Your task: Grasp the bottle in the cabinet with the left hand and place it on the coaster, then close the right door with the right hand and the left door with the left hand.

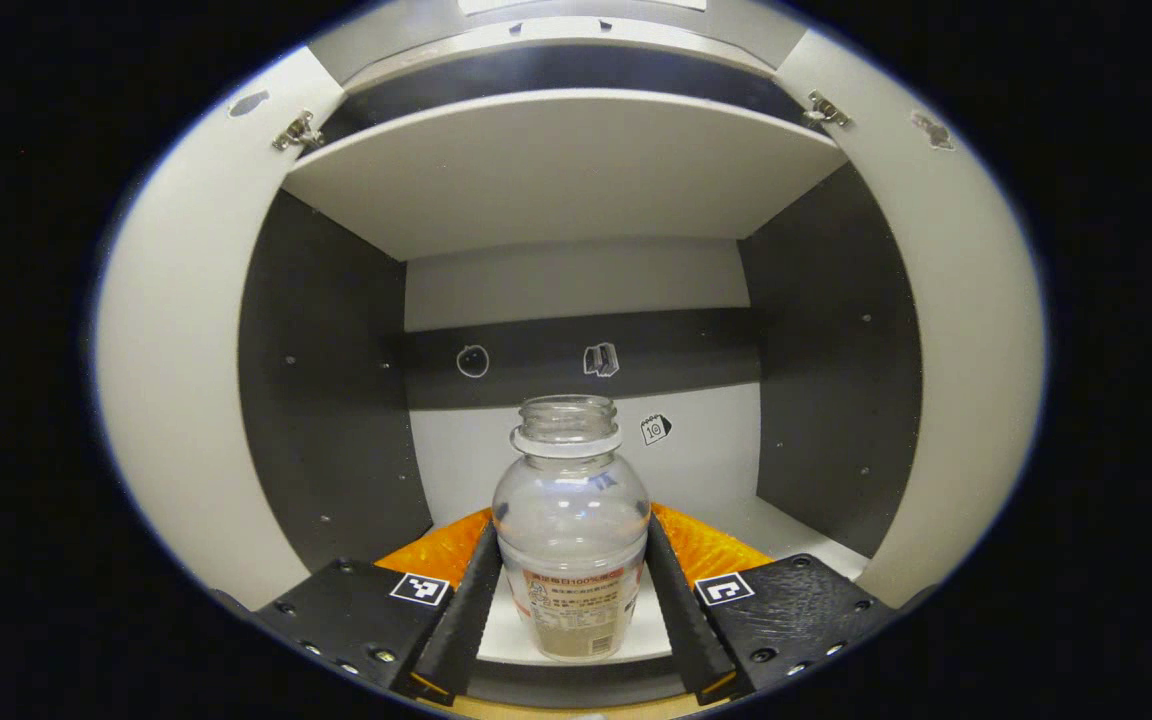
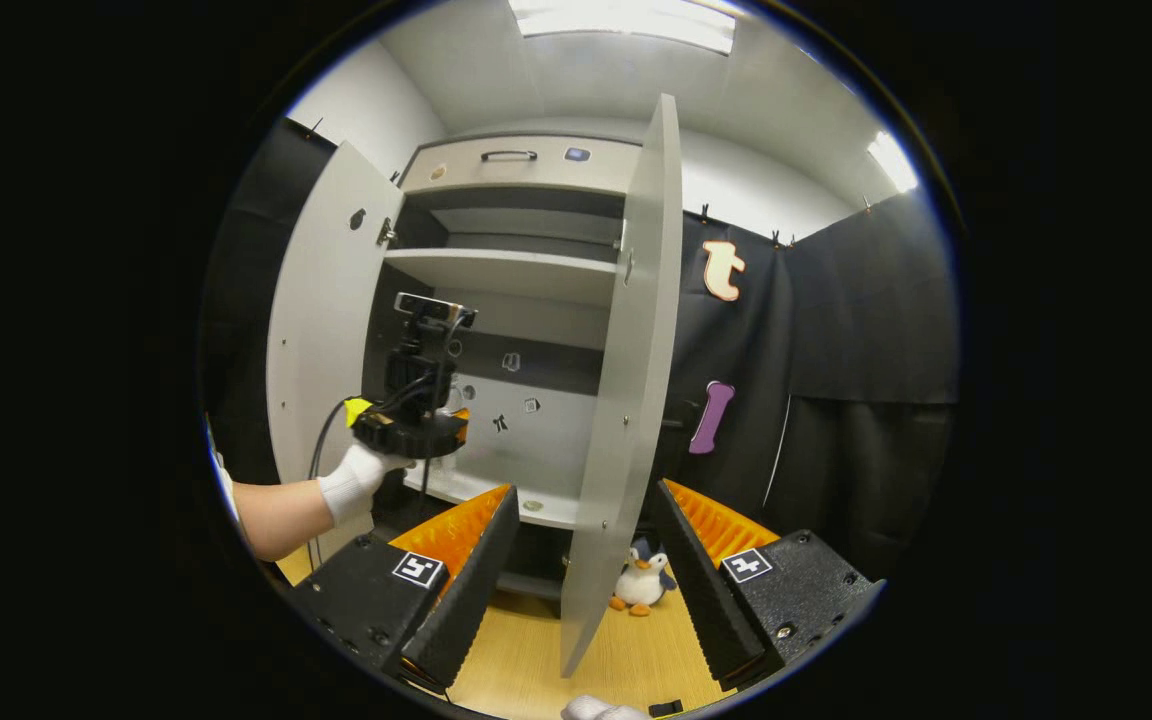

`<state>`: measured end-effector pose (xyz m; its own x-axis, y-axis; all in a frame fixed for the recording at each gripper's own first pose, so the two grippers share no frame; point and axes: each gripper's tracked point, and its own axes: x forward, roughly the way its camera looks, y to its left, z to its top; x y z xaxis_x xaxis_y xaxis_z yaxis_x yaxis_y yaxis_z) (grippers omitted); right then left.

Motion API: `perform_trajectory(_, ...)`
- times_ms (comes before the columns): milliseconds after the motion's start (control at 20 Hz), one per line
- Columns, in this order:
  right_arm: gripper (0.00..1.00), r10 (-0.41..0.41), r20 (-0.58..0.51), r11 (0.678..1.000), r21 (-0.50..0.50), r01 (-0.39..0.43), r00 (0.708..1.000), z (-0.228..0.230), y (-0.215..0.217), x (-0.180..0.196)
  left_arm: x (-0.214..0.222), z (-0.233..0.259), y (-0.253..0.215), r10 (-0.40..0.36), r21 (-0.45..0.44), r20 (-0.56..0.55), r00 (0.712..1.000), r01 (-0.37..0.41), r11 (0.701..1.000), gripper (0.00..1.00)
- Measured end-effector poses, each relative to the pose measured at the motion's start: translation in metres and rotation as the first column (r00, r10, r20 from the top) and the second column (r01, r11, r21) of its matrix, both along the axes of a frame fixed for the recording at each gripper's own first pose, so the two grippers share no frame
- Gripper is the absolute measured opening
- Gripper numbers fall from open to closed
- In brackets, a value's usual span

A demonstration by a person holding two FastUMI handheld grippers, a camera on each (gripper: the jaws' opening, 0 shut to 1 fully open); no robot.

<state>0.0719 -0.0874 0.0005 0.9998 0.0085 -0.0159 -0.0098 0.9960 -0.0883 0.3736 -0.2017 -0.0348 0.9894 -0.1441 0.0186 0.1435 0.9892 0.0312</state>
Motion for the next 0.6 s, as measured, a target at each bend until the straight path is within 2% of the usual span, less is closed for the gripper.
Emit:
perform_trajectory(200,0.84,-0.035,0.019,0.999,0.006,0.035,0.999,0.001,0.008,-0.024,-0.045,0.001,0.007,-0.049,0.036,0.015,0.999,0.048,0.998,0.74)
perform_trajectory(350,0.83,-0.069,0.021,0.998,0.013,0.069,0.997,-0.002,0.015,-0.048,-0.083,-0.010,0.010,-0.094,0.011,-0.019,0.995,0.094,0.995,0.74)
perform_trajectory(600,0.83,-0.127,0.014,0.992,0.014,0.127,0.992,-0.007,0.015,-0.085,-0.144,-0.056,0.024,-0.118,-0.063,-0.074,0.990,0.114,0.992,0.77)
